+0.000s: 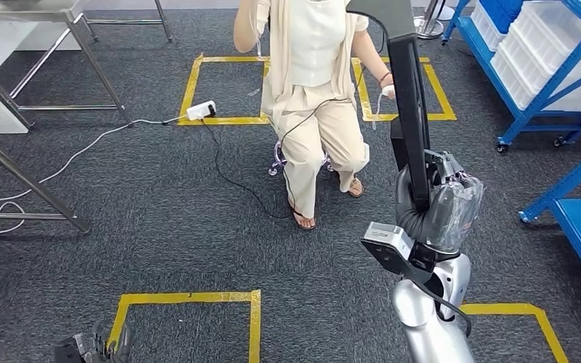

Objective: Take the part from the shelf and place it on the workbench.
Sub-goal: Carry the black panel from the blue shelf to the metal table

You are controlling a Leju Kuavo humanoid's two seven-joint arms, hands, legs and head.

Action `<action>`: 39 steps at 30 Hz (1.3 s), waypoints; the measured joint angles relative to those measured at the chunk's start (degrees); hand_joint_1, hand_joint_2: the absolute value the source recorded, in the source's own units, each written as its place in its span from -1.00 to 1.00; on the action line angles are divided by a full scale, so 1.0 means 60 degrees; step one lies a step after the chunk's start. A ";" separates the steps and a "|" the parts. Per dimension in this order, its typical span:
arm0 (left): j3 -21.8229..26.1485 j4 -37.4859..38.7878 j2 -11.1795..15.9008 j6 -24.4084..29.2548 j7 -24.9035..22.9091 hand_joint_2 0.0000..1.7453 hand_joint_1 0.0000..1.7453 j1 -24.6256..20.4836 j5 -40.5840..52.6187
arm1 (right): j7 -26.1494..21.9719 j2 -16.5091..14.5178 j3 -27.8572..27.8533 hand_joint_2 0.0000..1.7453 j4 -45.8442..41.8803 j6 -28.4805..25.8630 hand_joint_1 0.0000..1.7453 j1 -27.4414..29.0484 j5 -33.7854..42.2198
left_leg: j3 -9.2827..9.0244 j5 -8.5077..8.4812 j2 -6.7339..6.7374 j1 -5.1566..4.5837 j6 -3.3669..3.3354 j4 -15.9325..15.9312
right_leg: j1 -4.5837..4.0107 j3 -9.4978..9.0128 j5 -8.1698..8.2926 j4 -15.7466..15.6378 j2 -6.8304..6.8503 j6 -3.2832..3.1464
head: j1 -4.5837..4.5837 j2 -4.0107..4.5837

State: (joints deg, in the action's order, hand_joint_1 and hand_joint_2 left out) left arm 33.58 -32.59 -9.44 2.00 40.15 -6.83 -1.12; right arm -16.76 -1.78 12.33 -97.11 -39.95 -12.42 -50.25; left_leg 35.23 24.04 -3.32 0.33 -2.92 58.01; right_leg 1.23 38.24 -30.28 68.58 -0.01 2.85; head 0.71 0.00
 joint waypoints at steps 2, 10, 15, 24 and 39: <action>0.0016 -0.0002 0.0004 0.0026 0.0001 1.00 -1.00 -0.0005 -0.0008 | 0.0004 -0.0006 0.0012 1.00 0.0048 0.0000 1.00 -0.0063 0.0005 | 0.0048 0.0050 -0.0177 0.0004 0.0110 0.0100 | 0.0090 -0.0536 0.0440 -0.1175 -0.0214 0.0102 | 0.0002 0.0000; 0.0155 -0.0004 0.0005 0.0052 0.0000 1.00 -1.00 0.0065 -0.0054 | 0.0039 -0.0090 0.0167 1.00 0.0243 0.0000 1.00 -0.0367 0.0052 | 0.0845 0.0851 0.0353 0.0060 0.0461 0.1592 | 0.0039 -0.0780 0.0590 -0.1622 0.0046 -0.0399 | -0.0115 0.0002; 0.0219 -0.0008 0.0001 0.0070 0.0000 1.00 -1.00 0.0138 -0.0067 | 0.0032 -0.0094 0.0253 1.00 0.0421 0.0000 1.00 -0.0492 0.0174 | 0.1135 0.0735 0.0569 0.0053 0.0405 0.2109 | -0.0083 -0.0815 0.0534 -0.1621 0.0418 -0.0474 | -0.0125 0.0000; 0.0374 -0.0117 -0.0021 0.0062 0.0001 1.00 -1.00 0.0126 -0.0069 | -0.0008 -0.0119 0.0397 1.00 0.0747 0.0000 1.00 -0.0883 0.0285 | -0.0008 0.0018 0.0635 -0.0057 -0.0051 -0.0043 | -0.0207 -0.0638 0.0112 -0.1026 0.0432 -0.0329 | -0.0111 0.0002; 0.0525 -0.0124 -0.0045 0.0040 0.0003 1.00 -1.00 0.0180 -0.0056 | 0.0057 -0.0105 0.0524 1.00 0.1063 0.0000 1.00 -0.1164 0.0290 | 0.0324 0.0452 0.0113 0.0046 0.0381 0.0674 | 0.0083 -0.0746 0.0663 -0.1641 -0.0010 -0.0272 | -0.0118 0.0000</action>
State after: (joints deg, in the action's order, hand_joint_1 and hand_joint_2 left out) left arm 36.73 -33.33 -9.71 2.25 40.17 -5.75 -1.45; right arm -16.41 -2.40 15.48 -90.73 -39.95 -19.41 -48.51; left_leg 37.17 26.76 -2.64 0.61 -0.64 62.05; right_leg 1.73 33.77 -26.30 58.73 -0.07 1.21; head 0.00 0.00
